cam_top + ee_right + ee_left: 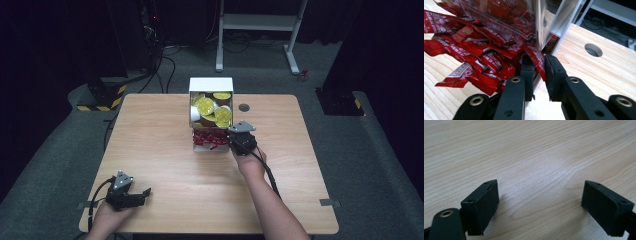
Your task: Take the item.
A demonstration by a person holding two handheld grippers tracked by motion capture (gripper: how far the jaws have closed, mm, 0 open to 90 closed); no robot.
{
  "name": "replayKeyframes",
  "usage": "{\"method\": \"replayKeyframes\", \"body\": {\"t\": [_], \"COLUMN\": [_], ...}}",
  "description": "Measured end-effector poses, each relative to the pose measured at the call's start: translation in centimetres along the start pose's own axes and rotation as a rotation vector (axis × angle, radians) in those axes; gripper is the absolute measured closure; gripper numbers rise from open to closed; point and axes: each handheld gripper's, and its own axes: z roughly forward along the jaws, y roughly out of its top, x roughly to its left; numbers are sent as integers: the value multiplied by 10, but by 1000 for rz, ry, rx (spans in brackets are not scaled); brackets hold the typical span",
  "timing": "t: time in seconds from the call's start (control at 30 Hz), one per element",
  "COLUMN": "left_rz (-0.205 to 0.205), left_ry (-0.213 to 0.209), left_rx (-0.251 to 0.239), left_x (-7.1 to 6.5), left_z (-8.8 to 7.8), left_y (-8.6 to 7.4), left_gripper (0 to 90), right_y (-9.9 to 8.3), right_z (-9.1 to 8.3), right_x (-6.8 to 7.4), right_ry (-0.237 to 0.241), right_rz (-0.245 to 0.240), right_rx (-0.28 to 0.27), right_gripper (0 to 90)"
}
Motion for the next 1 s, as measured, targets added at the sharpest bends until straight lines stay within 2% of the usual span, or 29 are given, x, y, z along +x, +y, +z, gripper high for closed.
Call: {"method": "replayKeyframes", "body": {"t": [0.13,0.23,0.6,0.7,0.9,1.0], "left_rz": [0,1,0,0,0,0], "left_ry": [0,-1,1,-1,-1,-1], "left_rx": [-1,-1,-2,0,-1,0], "left_x": [0,0,0,0,0,0], "left_z": [0,0,0,0,0,0], "left_y": [0,0,0,0,0,0], "left_gripper": [147,146,147,147,147,148], "right_y": [-1,-1,-10,-13,-20,-22], "right_z": [1,0,-18,-22,-29,-29], "right_x": [-1,2,5,6,8,9], "right_ry": [19,9,21,22,36,42], "right_rz": [18,19,40,31,58,70], "right_rx": [-3,5,-13,-23,-37,-42], "right_gripper": [852,873,875,874,870,819]}}
